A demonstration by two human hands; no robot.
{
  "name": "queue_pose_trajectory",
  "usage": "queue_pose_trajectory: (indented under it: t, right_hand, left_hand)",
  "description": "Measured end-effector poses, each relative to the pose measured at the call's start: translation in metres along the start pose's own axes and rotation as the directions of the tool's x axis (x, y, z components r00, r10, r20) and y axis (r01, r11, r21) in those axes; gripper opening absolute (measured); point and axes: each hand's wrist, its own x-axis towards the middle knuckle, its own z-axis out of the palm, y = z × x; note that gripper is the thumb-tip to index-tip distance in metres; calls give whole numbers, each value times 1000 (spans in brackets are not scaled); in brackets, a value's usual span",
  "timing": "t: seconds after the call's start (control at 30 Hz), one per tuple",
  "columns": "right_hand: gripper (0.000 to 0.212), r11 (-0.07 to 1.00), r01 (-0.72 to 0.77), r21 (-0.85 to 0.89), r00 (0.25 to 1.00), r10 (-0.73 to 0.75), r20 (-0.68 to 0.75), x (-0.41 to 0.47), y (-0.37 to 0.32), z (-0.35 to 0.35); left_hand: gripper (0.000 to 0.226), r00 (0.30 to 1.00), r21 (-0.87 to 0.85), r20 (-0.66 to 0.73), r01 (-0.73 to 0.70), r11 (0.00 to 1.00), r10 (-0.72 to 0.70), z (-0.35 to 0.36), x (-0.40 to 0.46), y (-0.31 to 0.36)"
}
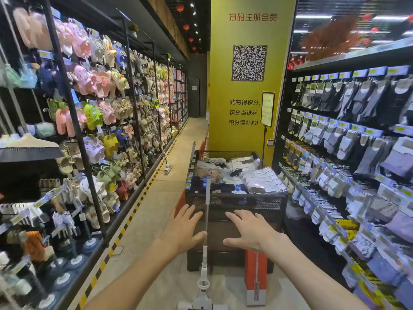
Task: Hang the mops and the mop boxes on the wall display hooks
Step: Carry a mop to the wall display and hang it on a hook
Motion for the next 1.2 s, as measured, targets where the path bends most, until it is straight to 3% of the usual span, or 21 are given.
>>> queue_pose_trajectory:
  t: [0.67, 0.93, 1.2]
  right_hand:
    - [86, 995, -92, 30, 993, 89, 83, 180, -2, 36]
    - [85, 991, -110, 72, 986, 100, 132, 275, 47, 63]
    - [77, 981, -112, 160, 978, 81, 192, 391, 116, 92]
  left_hand:
    - [68, 997, -131, 74, 1, 991, 8, 88, 146, -96]
    - [65, 990, -174, 142, 18, 985, 7, 129, 239, -109]
    - [65, 974, -320, 225, 109, 941, -36, 190, 369, -112]
